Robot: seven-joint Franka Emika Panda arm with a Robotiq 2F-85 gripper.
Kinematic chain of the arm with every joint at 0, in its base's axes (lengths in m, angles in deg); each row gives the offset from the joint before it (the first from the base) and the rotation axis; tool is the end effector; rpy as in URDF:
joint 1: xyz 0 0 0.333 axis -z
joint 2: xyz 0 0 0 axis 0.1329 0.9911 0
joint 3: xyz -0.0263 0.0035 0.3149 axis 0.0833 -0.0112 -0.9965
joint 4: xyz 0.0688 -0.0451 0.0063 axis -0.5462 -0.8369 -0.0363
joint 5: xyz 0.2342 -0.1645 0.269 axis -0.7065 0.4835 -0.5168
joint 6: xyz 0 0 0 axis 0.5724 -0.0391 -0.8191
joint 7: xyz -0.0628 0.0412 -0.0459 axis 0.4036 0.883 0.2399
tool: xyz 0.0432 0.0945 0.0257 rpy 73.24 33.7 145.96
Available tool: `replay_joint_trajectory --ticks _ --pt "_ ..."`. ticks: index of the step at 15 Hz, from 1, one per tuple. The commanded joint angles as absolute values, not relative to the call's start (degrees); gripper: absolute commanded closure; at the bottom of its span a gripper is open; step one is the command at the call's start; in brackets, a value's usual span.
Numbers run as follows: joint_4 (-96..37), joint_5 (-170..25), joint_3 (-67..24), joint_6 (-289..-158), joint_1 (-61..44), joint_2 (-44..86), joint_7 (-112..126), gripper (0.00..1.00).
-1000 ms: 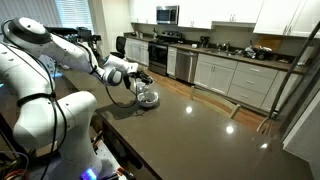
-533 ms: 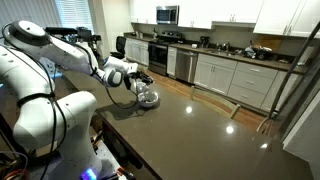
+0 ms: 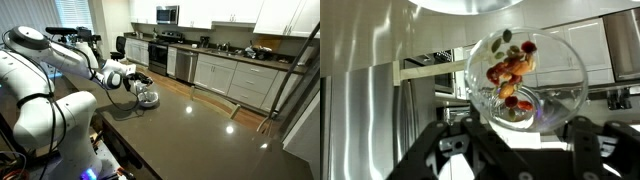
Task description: Pour the contents of the glass cup into the bowl
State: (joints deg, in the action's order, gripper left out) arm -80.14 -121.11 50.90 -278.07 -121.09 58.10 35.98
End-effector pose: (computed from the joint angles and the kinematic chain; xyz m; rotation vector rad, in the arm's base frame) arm 0.4351 0.2402 0.3147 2.5825 -0.5062 1.5689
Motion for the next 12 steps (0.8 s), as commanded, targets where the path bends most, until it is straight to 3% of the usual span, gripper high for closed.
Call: replay_joint_trajectory --ticks 1,12 --pt "-80.54 -123.39 50.67 -279.61 -121.36 60.74 34.92 0.58" --pt "-80.67 -123.21 48.77 -282.51 -119.54 61.7 36.03 0.58"
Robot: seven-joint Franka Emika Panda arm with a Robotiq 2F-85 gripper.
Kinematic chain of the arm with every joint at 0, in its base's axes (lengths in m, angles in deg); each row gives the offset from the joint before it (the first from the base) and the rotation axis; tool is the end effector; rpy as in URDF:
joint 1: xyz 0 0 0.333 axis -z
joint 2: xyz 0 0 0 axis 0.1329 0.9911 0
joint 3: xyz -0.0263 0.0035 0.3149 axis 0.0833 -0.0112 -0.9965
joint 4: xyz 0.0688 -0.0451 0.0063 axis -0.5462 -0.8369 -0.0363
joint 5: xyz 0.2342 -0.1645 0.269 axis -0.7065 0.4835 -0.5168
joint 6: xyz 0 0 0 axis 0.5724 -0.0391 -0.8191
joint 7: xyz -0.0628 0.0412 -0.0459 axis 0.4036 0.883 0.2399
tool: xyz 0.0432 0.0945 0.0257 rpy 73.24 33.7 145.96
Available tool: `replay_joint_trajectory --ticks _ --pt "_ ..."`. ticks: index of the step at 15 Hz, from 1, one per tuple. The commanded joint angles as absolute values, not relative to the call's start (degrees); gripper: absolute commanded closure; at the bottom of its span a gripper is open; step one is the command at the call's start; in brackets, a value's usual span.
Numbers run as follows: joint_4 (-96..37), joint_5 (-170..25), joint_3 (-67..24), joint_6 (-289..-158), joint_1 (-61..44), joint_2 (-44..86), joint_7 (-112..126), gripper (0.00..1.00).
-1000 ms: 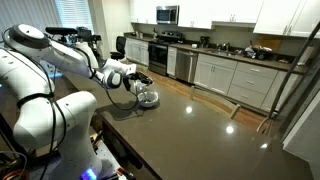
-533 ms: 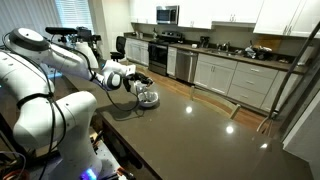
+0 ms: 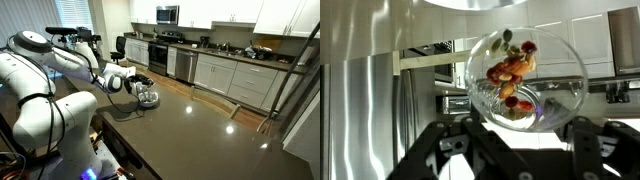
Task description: Pour the contents of the glass cup into the bowl
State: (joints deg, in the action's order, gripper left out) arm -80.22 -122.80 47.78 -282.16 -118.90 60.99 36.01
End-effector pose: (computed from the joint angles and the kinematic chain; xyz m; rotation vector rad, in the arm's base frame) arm 0.4343 0.2363 0.3000 2.5185 -0.4647 1.6325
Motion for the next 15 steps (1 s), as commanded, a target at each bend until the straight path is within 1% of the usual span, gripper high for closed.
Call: replay_joint_trajectory --ticks 1,15 --pt "-80.59 -123.3 48.64 -282.92 -119.26 61.9 36.2 0.58" --pt "-80.25 -123.26 47.53 -285.57 -117.13 65.91 36.49 0.58"
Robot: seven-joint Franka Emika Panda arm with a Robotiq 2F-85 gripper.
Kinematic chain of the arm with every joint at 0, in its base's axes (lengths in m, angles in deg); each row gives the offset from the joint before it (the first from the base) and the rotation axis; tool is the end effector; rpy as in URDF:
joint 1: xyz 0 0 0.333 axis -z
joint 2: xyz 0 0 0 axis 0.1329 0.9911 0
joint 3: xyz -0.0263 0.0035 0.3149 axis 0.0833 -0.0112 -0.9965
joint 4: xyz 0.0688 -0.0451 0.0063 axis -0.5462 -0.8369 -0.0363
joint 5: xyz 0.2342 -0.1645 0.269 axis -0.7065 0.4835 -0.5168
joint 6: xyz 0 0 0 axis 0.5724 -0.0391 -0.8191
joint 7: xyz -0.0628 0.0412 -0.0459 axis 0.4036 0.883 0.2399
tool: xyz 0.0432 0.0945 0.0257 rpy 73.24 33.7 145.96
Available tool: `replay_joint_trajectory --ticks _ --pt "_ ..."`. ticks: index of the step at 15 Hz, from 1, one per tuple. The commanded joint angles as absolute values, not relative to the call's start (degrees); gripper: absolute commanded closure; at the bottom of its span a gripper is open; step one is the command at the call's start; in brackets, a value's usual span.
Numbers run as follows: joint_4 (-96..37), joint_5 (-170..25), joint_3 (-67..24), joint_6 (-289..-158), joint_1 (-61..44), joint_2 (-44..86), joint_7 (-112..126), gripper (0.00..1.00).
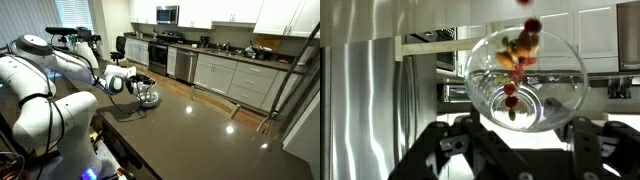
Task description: Pour the contents of the glass cup into the bowl
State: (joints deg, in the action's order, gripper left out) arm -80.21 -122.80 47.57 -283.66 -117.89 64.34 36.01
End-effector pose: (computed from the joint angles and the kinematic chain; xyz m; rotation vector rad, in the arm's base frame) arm 0.4379 0.2293 0.2979 2.4463 -0.4199 1.6744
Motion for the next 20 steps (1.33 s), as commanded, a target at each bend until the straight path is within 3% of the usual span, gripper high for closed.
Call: replay_joint_trajectory --ticks 1,20 --pt "-80.27 -123.31 47.54 -285.76 -117.07 66.01 36.55 0.58" --pt "-80.6 -123.55 48.47 -285.89 -117.74 68.08 36.41 0.58"
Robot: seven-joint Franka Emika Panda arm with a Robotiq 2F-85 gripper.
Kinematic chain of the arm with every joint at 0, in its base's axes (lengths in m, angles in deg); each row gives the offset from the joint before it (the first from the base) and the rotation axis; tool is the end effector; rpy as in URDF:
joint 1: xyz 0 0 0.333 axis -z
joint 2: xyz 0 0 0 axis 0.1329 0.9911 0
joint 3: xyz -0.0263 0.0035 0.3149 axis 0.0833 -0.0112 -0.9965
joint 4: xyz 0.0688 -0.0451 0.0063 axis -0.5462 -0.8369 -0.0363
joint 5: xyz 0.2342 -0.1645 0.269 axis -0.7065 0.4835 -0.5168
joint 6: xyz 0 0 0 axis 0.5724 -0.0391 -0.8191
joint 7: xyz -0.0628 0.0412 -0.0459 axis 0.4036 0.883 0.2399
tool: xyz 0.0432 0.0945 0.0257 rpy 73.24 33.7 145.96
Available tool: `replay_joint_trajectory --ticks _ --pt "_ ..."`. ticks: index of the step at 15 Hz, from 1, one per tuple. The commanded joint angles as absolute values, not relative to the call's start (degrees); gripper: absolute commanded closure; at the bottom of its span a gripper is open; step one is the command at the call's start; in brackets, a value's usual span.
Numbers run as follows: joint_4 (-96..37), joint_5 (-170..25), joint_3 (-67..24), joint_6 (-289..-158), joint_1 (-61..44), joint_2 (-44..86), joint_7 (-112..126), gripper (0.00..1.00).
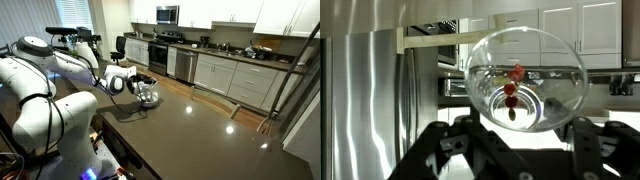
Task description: Pour the contents of the glass cup into the bowl
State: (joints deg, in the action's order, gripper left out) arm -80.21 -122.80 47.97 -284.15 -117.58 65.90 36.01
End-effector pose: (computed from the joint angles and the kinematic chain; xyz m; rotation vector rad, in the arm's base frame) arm 0.4401 0.2252 0.3002 2.4098 -0.4055 1.6966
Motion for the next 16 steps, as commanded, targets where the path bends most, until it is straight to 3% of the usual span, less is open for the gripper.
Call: replay_joint_trajectory --ticks 1,4,5,10,11,16 --pt "-80.58 -123.63 48.48 -286.0 -117.76 68.33 36.48 0.58" --pt "-80.21 -122.8 47.97 -284.76 -117.58 66.86 36.02 0.58" --pt "-80.18 -122.8 47.87 -284.68 -117.57 66.9 36.02 0.33" --pt "-80.12 -122.8 47.49 -284.61 -117.57 66.9 36.02 0.33" --pt "-80.12 -122.8 47.48 -284.61 -117.58 66.9 36.02 0.58" --pt "-80.0 -122.19 43.91 -284.1 -115.97 64.71 36.23 0.58"
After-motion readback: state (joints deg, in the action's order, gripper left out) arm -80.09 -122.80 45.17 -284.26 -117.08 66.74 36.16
